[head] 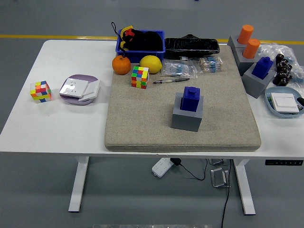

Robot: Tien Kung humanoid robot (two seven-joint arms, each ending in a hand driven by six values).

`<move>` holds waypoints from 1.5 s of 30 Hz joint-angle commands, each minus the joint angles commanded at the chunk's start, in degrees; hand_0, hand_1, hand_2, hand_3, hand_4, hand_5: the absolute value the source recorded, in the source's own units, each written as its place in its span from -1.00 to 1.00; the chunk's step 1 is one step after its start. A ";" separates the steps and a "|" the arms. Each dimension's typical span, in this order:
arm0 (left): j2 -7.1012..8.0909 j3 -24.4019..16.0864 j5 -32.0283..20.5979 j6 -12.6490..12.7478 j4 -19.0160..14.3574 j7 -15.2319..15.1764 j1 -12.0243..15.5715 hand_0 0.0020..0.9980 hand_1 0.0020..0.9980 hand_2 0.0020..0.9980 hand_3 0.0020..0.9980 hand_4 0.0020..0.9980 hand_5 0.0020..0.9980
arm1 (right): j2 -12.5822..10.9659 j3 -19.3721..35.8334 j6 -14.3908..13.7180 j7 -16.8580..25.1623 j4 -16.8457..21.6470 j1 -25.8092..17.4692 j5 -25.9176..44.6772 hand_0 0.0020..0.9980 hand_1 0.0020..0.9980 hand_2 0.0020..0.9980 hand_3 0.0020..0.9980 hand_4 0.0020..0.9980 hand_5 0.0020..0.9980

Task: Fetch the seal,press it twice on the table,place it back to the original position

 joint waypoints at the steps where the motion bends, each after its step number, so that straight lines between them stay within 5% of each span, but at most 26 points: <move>1: 0.00 0.04 -0.04 -0.01 0.01 0.00 -0.01 0.64 0.63 0.58 0.68 0.61 -0.17 | 0.02 0.02 0.00 0.00 0.03 0.01 0.01 0.82 0.77 0.76 0.76 1.00 -0.35; 45: -0.05 0.01 -0.13 -0.04 0.02 0.01 -0.23 0.63 0.63 0.58 0.68 0.61 -0.17 | 0.06 0.19 -0.02 -0.18 0.24 0.09 0.10 0.81 0.77 0.75 0.73 1.00 -0.38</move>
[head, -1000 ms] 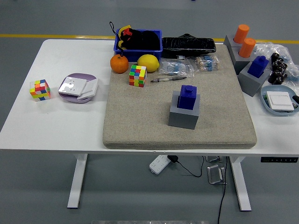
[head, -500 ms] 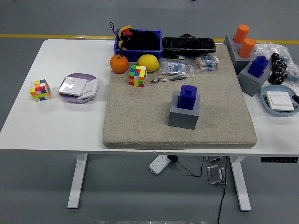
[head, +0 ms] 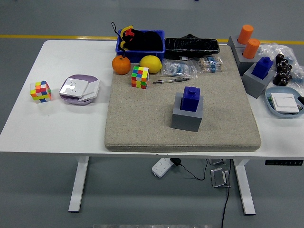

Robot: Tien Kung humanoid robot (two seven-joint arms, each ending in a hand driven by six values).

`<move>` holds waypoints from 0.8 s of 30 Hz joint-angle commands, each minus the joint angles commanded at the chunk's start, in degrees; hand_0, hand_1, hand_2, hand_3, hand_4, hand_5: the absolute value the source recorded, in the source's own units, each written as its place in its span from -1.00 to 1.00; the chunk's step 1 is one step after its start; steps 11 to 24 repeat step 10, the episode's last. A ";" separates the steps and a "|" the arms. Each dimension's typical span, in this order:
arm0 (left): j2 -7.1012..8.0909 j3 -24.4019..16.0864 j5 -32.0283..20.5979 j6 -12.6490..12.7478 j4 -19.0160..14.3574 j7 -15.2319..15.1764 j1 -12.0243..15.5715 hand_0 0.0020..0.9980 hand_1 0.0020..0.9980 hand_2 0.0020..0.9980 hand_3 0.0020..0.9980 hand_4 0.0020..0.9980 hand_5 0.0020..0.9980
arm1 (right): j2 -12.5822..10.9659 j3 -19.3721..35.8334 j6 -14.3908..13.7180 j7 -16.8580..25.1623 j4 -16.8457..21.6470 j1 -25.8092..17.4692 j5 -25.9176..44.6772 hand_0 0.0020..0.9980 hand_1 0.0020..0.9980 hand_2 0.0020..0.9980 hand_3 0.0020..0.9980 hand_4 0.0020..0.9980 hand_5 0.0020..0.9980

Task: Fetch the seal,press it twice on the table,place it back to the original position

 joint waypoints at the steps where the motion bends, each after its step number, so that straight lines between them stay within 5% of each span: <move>1: 0.00 -0.02 0.01 0.00 0.00 -0.01 -0.01 0.63 0.63 0.58 0.68 0.61 -0.17 | 0.00 -0.02 0.01 -0.01 0.00 0.00 -0.01 0.81 0.77 0.75 0.73 1.00 -0.38; 24: -0.07 -0.14 0.05 -0.02 -0.02 0.00 -0.01 0.63 0.63 0.58 0.68 0.61 -0.17 | -0.03 -0.23 -0.05 0.02 -0.07 0.03 0.01 0.81 0.77 0.75 0.73 1.00 -0.37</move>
